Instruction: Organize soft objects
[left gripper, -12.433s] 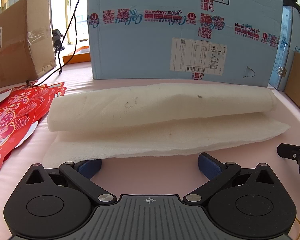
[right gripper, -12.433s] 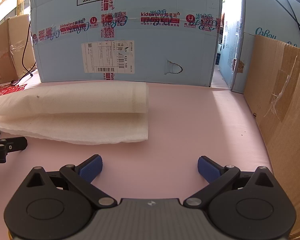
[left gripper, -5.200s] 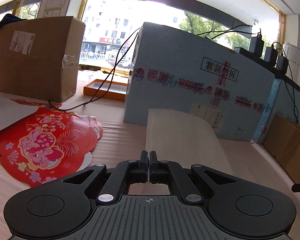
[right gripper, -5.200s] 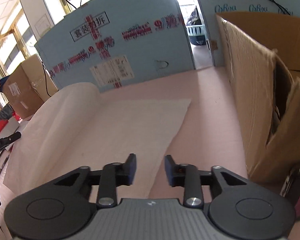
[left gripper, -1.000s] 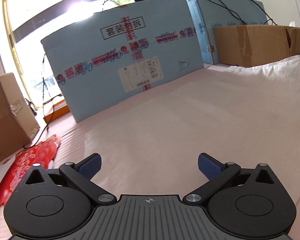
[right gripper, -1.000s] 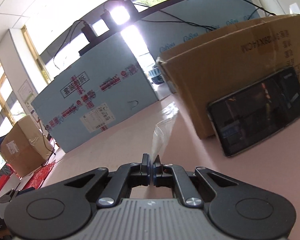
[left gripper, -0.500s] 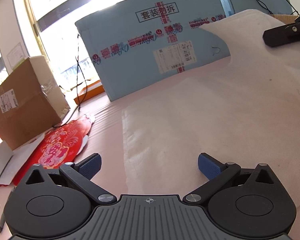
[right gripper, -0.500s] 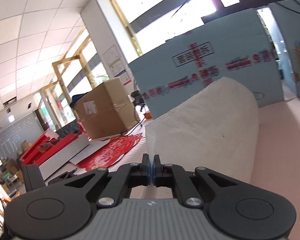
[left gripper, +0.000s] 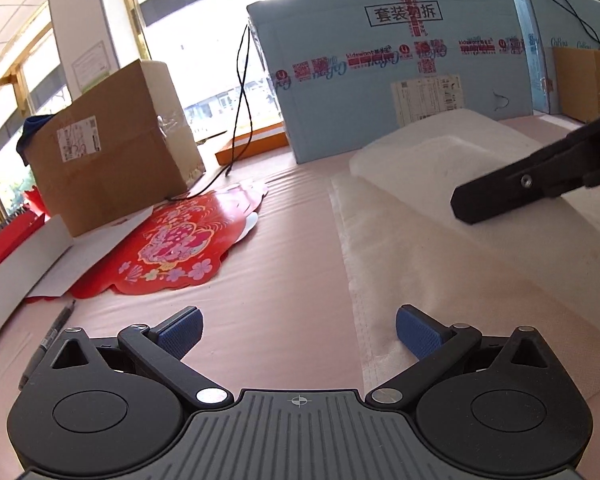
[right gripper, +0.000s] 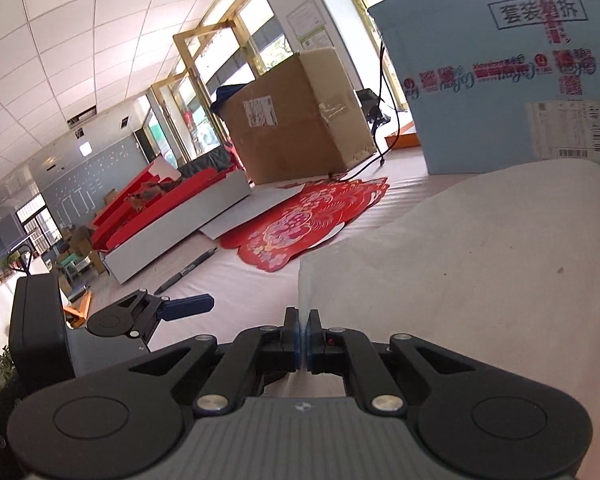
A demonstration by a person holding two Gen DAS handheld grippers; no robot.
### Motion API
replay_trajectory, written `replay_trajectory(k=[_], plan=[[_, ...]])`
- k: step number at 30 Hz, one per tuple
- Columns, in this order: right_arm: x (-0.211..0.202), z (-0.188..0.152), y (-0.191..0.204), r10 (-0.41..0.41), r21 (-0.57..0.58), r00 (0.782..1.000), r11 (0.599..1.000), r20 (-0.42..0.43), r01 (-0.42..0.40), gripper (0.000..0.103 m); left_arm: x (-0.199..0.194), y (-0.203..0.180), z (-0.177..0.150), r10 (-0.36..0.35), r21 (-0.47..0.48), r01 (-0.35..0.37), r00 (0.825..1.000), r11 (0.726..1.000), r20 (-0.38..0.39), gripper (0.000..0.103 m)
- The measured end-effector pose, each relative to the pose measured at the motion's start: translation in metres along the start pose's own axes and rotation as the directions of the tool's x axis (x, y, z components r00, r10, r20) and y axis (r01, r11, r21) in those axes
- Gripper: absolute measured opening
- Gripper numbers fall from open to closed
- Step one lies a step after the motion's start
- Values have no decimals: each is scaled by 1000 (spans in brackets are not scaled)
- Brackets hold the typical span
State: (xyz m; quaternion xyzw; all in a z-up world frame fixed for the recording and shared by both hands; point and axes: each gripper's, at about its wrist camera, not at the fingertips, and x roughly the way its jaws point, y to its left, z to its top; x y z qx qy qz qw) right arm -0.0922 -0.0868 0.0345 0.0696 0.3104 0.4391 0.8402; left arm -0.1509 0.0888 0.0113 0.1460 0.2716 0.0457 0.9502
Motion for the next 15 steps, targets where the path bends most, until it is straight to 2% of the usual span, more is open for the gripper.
replay_trajectory(k=[4, 6, 7, 8, 12, 15], plan=[[9, -3, 10, 9, -21, 999, 1000, -47, -10, 11, -3, 9, -3, 50, -2, -50, 999, 999, -15, 103], [12, -5, 12, 18, -22, 997, 1000, -75, -19, 36, -5, 17, -6, 78, -17, -79, 997, 997, -27, 103], [13, -8, 10, 25, -16, 996, 1000, -87, -26, 68, -5, 20, -7, 87, -21, -88, 996, 996, -32, 103], [10, -9, 12, 28, -11, 996, 1000, -80, -29, 88, -6, 23, -9, 101, -25, -102, 994, 994, -38, 103], [-16, -4, 18, 47, -29, 999, 999, 15, -46, 89, -10, 30, -11, 145, -35, -146, 988, 989, -52, 103], [-35, -3, 14, -12, -23, 998, 1000, 57, 13, 92, -18, 34, -10, 168, -41, -169, 985, 985, -34, 103]])
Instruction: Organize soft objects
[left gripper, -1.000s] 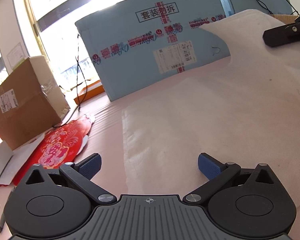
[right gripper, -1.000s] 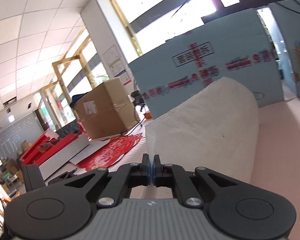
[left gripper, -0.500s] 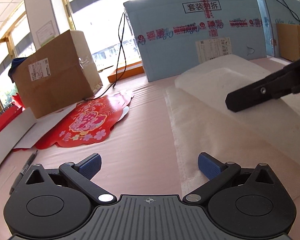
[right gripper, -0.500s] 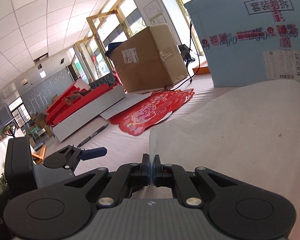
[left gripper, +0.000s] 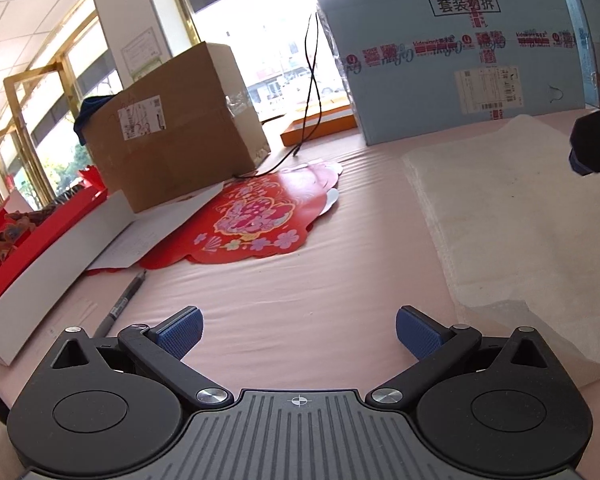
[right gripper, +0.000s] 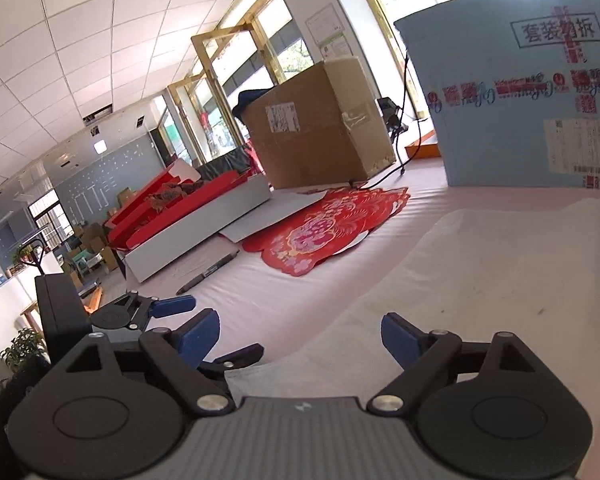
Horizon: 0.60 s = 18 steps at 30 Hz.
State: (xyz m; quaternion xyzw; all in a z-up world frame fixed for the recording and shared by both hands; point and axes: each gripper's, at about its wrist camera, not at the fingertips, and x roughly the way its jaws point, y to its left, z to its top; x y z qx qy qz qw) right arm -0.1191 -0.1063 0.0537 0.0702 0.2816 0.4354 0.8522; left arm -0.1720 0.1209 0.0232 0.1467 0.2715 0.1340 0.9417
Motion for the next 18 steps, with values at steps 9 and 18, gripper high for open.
replay_trajectory(k=[9, 18], plan=[[-30, -9, -56, -191, 137, 981, 971, -31, 193, 92, -36, -8, 9, -163, 30, 160, 976, 987, 147, 103], [-56, -9, -116, -321, 229, 947, 920, -18, 316, 92, -23, -44, 2, -164, 179, 156, 986, 971, 34, 103]])
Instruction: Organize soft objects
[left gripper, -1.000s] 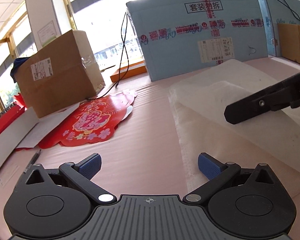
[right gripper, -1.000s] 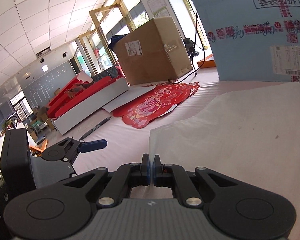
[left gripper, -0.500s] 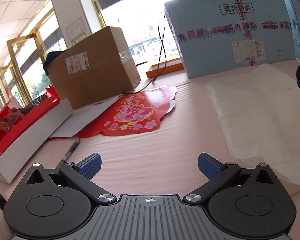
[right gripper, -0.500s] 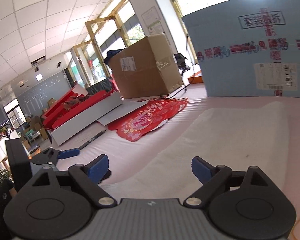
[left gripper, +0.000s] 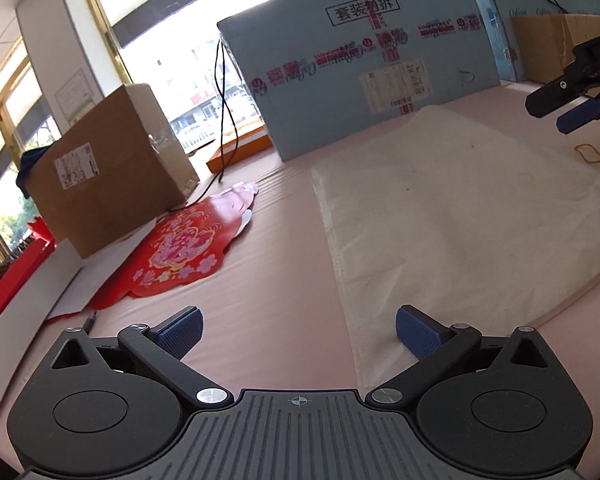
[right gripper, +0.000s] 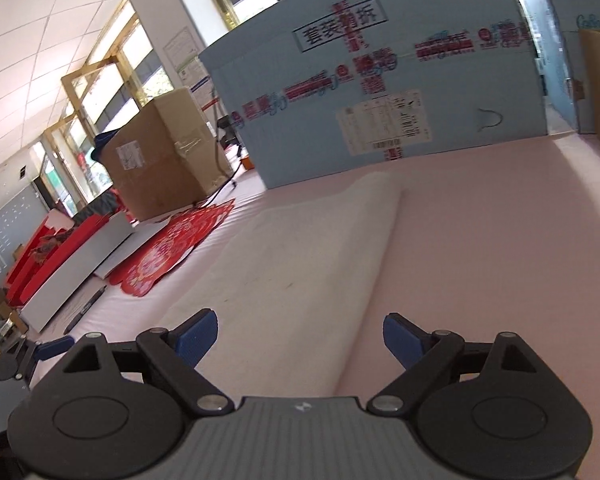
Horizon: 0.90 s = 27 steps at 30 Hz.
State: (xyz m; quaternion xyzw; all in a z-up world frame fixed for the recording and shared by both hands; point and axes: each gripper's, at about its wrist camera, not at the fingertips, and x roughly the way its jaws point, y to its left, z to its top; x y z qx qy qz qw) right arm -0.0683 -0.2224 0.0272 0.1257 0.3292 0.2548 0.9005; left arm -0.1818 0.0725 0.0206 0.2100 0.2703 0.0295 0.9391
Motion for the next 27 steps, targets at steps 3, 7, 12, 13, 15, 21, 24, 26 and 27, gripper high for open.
replay_trajectory(k=[3, 7, 12, 13, 15, 21, 24, 26, 27], plan=[[9, 20, -23, -28, 27, 1000, 999, -8, 28, 90, -5, -3, 11, -1, -23, 2, 998, 1000, 70, 103], [41, 47, -48, -10, 107, 999, 994, -33, 14, 78, 1, -24, 28, -24, -4, 24, 993, 1000, 120, 103], [90, 63, -66, 19, 172, 997, 985, -71, -7, 64, 18, -50, 20, -6, 84, 0, 998, 996, 70, 103], [95, 65, -69, 26, 181, 997, 983, -66, -13, 64, 18, -51, 18, -2, 72, -4, 997, 997, 72, 103], [104, 71, -71, 50, 212, 996, 977, -78, -33, 64, 17, -49, 15, 3, 33, -5, 997, 999, 77, 103], [132, 74, -95, 209, 411, 974, 898, -86, -156, 37, 17, -47, 15, -1, 19, 0, 997, 1000, 71, 103], [137, 72, -99, 227, 442, 969, 882, -96, -163, 18, 16, -46, 16, -4, 19, 3, 998, 1000, 71, 103], [136, 72, -96, 212, 427, 972, 891, -96, -153, 12, 14, -48, 19, -4, 21, 3, 997, 1000, 83, 103], [135, 72, -95, 204, 420, 974, 896, -96, -146, 11, 11, -50, 23, -6, 18, 4, 995, 1000, 100, 103]])
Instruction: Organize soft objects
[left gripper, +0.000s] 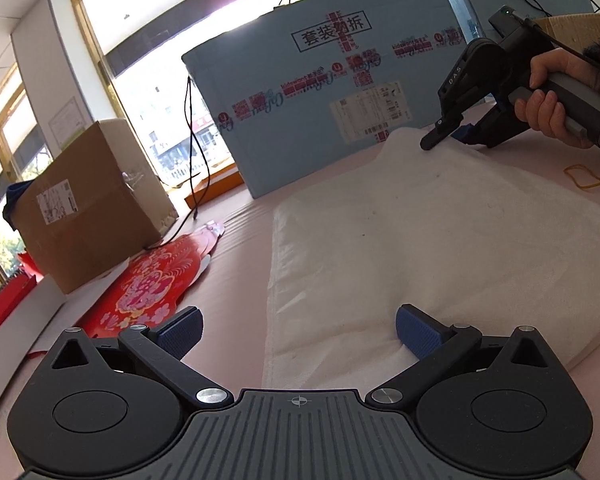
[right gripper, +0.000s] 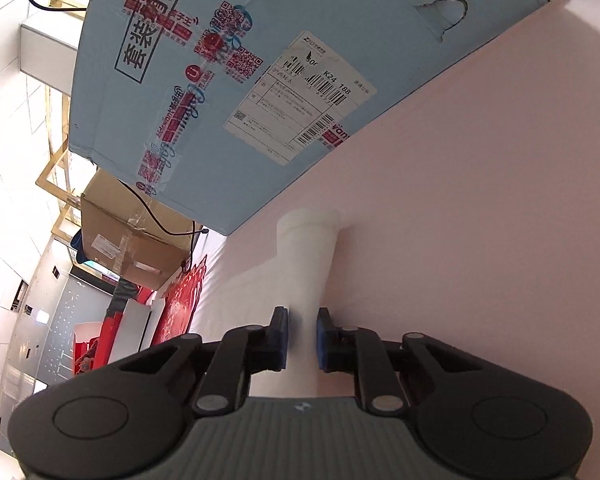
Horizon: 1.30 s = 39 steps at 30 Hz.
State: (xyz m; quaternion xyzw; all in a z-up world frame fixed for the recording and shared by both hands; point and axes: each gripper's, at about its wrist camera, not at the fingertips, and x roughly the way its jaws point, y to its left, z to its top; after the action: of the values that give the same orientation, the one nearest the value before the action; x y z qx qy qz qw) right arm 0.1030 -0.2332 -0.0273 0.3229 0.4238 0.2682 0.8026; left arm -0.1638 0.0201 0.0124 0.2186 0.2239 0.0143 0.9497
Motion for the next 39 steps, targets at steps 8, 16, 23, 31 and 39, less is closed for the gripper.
replay_trajectory(k=[8, 16, 23, 31, 39], plan=[[-33, -15, 27, -130, -116, 982, 982, 140, 146, 9, -37, -52, 42, -326, 75, 317, 915, 945, 238, 103], [-102, -44, 26, -226, -14, 918, 970, 327, 244, 7, -38, -124, 49, -513, 284, 455, 839, 844, 179, 103], [-165, -86, 16, -308, 74, 840, 948, 446, 308, 7, -35, -108, 37, -488, 356, 414, 860, 838, 147, 103], [-210, -153, -5, -358, 205, 781, 934, 512, 293, 7, -17, -46, 29, -537, 354, 459, 829, 815, 160, 103], [-209, -202, 3, -292, 136, 851, 956, 437, 259, 7, -19, -34, 21, -513, 442, 393, 837, 806, 192, 103]])
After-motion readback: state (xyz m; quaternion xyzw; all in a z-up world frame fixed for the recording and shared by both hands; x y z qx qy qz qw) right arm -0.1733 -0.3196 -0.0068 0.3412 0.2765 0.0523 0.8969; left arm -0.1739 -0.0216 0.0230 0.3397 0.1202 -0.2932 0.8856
